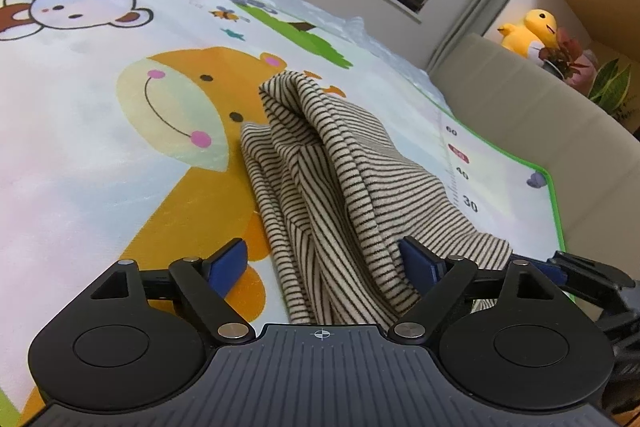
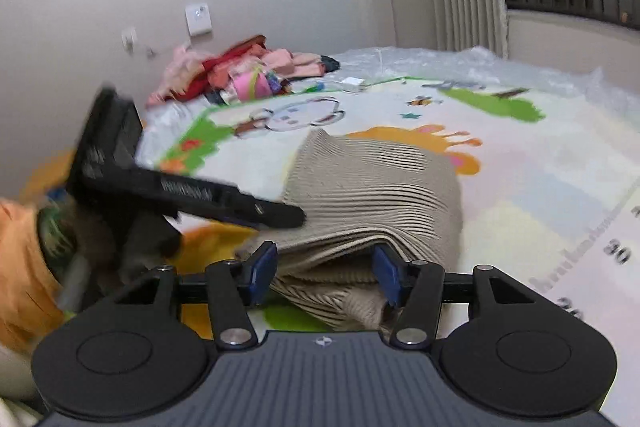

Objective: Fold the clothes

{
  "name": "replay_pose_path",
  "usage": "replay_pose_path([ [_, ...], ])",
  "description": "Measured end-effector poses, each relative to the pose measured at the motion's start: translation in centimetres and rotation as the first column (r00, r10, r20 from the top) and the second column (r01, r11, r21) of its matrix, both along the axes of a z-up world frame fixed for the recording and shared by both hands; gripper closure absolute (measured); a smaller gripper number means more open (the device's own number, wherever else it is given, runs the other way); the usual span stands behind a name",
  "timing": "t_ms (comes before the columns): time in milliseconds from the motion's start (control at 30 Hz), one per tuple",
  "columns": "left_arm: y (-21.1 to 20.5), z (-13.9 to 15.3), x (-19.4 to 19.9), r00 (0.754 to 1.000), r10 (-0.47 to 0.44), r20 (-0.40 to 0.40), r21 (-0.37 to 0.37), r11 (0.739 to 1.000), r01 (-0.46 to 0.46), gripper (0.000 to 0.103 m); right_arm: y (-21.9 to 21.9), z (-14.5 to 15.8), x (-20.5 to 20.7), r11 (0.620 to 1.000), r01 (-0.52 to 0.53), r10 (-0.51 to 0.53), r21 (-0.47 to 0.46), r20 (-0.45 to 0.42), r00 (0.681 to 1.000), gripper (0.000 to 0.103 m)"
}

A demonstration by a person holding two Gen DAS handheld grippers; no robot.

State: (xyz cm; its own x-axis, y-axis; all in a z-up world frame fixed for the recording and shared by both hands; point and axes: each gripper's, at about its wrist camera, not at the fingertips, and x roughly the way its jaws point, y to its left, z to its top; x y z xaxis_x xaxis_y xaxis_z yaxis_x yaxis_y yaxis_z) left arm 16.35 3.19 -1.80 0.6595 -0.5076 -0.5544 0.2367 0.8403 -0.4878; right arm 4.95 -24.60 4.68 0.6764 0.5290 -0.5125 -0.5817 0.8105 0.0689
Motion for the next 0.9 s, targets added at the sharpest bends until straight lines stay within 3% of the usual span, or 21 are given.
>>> replay_pose_path([
  [167, 1.3, 1.0, -1.0, 0.999, 0.024, 0.027, -0.038, 0.999, -0.023, 0.016, 2.9, -0.3, -3.0, 0.981, -0.04, 0.077, -0.189, 0.194, 0.978, 0.045],
  [300, 3.8, 1.8, -2.2, 0.994, 0.102, 0.045, -0.054, 0.994, -0.099, 0.033, 4.1, 0.6, -4.5, 0.964, -0.058, 0.144, -0.258, 0.329, 0.933, 0.03],
  [400, 4.6, 1.2, -2.1, 0.996, 0.088, 0.006, -0.097, 0.991, -0.087, 0.045, 5.9, -0.9, -3.8, 0.931, -0.082, 0.209, -0.355, 0.338, 0.918, 0.029],
  [567, 4.2, -1.3, -1.7, 0.994, -0.007, -0.107, -0.258, 0.966, -0.021, 0.05, 9.1, -5.1, -1.4, 0.883, -0.061, 0.247, -0.466, 0.351, 0.903, 0.029],
  [600, 4.3, -1.9, -1.6, 0.991, -0.019, -0.131, -0.292, 0.956, -0.02, 0.051, 9.3, -5.2, -1.0, 0.889, -0.065, 0.243, -0.453, 0.348, 0.905, 0.03],
  [667, 4.3, -2.5, -1.6, 0.989, -0.038, -0.146, -0.345, 0.938, -0.015, 0.051, 8.4, -4.0, -0.2, 0.931, -0.084, 0.2, -0.354, 0.304, 0.932, 0.049],
  [800, 4.9, -2.6, -1.2, 0.991, -0.077, -0.109, -0.464, 0.886, 0.018, 0.05, 5.2, -1.3, 2.2, 0.986, -0.063, 0.09, -0.153, 0.179, 0.98, 0.063],
  [900, 4.4, -3.0, -0.8, 0.989, -0.09, -0.117, -0.46, 0.887, 0.026, 0.05, 2.9, 0.4, 4.2, 1.0, 0.015, -0.015, 0.008, 0.099, 0.995, 0.068],
])
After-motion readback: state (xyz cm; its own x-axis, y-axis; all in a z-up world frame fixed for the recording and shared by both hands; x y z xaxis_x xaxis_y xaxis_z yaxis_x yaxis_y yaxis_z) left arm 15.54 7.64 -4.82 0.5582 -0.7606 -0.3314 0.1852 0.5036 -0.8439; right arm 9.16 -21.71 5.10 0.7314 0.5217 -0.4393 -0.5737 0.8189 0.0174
